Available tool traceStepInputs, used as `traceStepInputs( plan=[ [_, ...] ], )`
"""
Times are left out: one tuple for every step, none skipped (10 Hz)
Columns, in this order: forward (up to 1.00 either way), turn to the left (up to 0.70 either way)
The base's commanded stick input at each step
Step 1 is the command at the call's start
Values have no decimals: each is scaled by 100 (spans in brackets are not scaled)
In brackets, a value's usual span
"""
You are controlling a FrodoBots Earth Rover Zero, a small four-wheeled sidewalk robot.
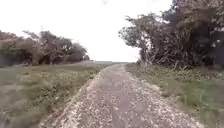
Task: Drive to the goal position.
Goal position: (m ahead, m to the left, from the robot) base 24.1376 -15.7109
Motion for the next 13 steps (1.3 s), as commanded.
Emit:
traceStepInputs(
  plan=[
    [100, -1],
    [100, -1],
    [100, -1],
    [100, -1],
    [100, -1],
    [100, -1],
    [100, -1],
    [100, -1],
    [100, -1],
    [100, -1],
    [100, -1],
    [100, -1],
    [100, -1]
  ],
)
